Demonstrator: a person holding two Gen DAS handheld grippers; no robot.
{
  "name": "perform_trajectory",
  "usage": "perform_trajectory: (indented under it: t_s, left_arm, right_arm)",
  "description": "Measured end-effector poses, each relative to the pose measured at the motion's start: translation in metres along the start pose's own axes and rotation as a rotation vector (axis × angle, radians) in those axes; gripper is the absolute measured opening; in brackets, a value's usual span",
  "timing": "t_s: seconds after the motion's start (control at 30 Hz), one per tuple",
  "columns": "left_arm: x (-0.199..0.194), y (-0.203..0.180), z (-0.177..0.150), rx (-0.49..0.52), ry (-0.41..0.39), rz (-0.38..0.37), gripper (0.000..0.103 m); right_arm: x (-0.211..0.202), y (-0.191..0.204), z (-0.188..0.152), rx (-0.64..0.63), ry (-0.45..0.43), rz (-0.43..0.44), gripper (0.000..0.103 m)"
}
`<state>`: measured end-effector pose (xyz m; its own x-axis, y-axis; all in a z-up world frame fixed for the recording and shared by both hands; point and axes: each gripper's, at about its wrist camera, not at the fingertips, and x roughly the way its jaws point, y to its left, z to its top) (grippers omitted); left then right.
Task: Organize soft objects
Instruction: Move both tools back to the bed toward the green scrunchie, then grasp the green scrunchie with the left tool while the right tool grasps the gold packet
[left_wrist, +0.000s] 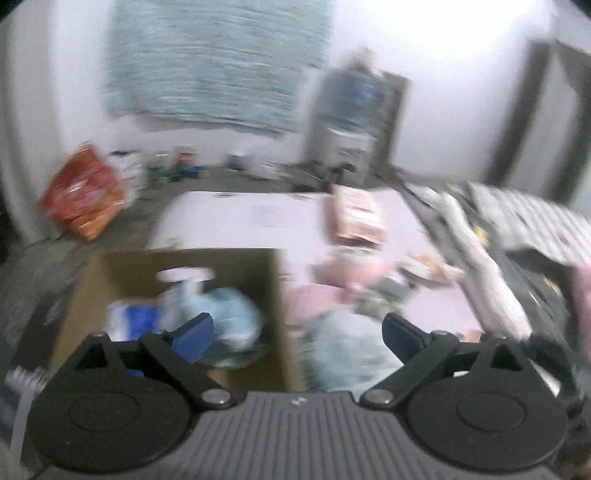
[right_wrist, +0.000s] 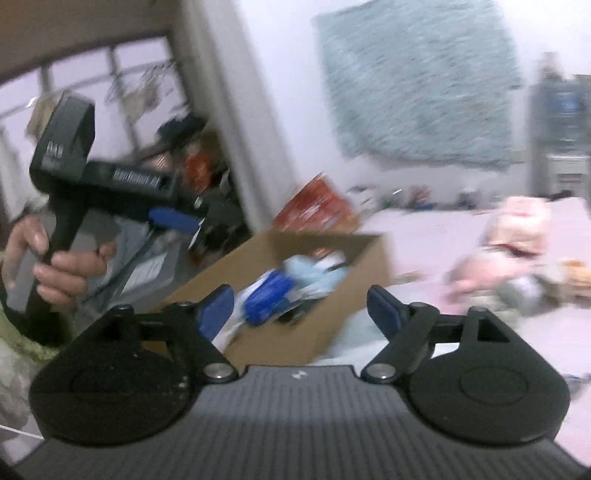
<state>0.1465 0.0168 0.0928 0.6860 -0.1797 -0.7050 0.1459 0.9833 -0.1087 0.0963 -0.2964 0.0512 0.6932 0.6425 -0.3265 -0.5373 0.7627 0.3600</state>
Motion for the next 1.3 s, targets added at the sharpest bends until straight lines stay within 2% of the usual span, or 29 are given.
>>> perform_trajectory:
  t_s: [0.1,0.2,0.3,0.43,0.63,0.73,0.87,0.9,1.1,1.17,1.3]
  left_arm:
    - [0.036,-0.046,0.015,0.118,0.059,-0.067,0.101]
    - [0.082,-0.084,0.025,0.213,0.127,-0.087,0.101]
    - [0.132,-0.112,0.027,0.281,0.209,-0.081,0.101]
    - [0.196,-0.140,0.024,0.381,0.294,-0.032,0.100]
    - [0.263,-0.158,0.018,0.454,0.416,0.006,0.096]
    - [0.280,-0.162,0.014,0.481,0.454,0.040,0.087]
    - [0.294,-0.161,0.011,0.483,0.498,0.044,0.067]
    - [0.297,-0.161,0.011,0.479,0.505,0.047,0.066]
    - [0.306,-0.155,0.010,0.458,0.539,0.045,0.046]
    - [0.306,-0.152,0.010,0.450,0.543,0.038,0.039]
    - [0.306,-0.148,0.010,0.433,0.553,0.030,0.026]
  right_arm:
    - [-0.027,-0.042,0.008,0.052,-0.062,-0.115,0.082]
    - [-0.043,-0.090,0.015,0.118,-0.088,-0.224,0.082]
    - [-0.040,-0.128,0.020,0.153,-0.079,-0.287,0.082]
    - [-0.010,-0.180,0.025,0.191,-0.019,-0.327,0.082]
    - [0.041,-0.222,0.025,0.179,0.075,-0.310,0.081]
    - [0.067,-0.232,0.027,0.122,0.106,-0.286,0.080]
    - [0.104,-0.242,0.027,0.045,0.181,-0.243,0.074]
    - [0.110,-0.243,0.028,0.033,0.195,-0.238,0.073]
    - [0.155,-0.254,0.023,-0.057,0.293,-0.257,0.061]
    - [0.165,-0.259,0.020,-0.060,0.320,-0.257,0.054]
    - [0.175,-0.261,0.010,-0.065,0.358,-0.253,0.049]
